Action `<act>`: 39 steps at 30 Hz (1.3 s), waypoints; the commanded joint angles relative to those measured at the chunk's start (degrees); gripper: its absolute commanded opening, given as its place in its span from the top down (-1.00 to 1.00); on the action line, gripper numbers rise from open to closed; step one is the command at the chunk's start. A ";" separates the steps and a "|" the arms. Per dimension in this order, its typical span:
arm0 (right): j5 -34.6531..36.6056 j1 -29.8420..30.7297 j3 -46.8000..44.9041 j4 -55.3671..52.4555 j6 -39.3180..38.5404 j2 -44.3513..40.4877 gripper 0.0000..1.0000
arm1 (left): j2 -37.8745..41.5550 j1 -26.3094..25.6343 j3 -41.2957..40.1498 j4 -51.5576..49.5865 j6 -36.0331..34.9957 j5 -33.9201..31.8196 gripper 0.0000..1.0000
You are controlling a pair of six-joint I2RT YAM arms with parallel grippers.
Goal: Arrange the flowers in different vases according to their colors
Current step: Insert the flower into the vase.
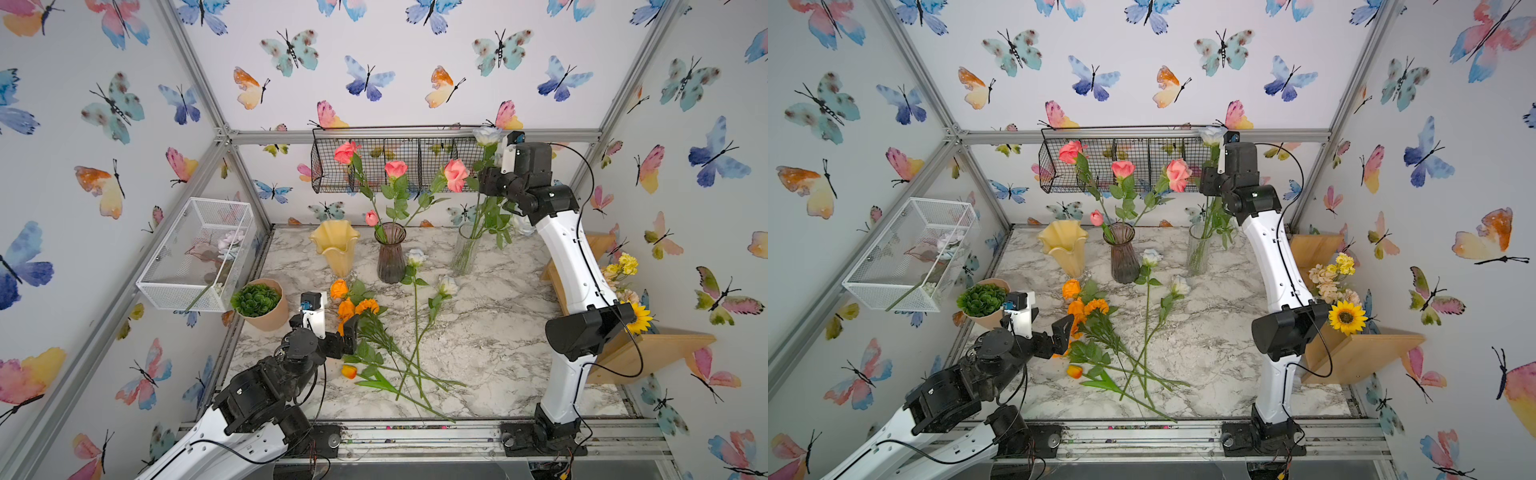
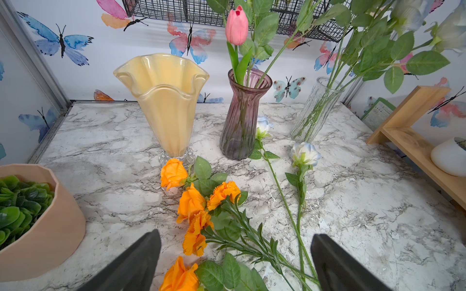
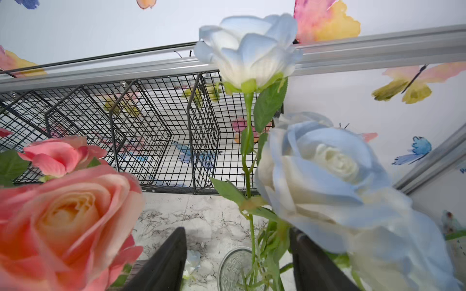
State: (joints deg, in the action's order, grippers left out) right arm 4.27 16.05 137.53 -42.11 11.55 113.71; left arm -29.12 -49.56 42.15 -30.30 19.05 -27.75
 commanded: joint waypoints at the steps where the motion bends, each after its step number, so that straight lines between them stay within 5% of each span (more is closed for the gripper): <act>1: 0.82 -0.23 -1.82 -6.22 1.58 -1.21 -0.31 | 0.35 0.28 -0.40 0.25 -0.68 -0.55 -0.97; 15: -9.91 0.32 -10.76 -2.71 9.38 -15.29 -0.34 | -0.89 0.32 -0.18 0.29 -1.34 2.52 -0.97; 27: -7.91 16.30 -41.08 -4.33 17.67 -29.33 -0.17 | -5.57 0.29 1.21 -0.11 -1.52 5.95 -0.94; 34: -12.73 22.71 -62.83 8.81 24.93 -29.32 -0.04 | -8.07 0.26 4.87 -2.74 2.42 7.89 -0.88; 39: -13.22 22.71 -64.25 14.48 25.20 -22.28 -0.01 | -7.50 0.33 2.79 -2.57 2.99 9.55 -0.98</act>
State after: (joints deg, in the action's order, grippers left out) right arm -7.18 38.94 72.58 -34.92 35.09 88.23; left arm -37.10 -49.56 45.95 -31.66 20.60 -20.43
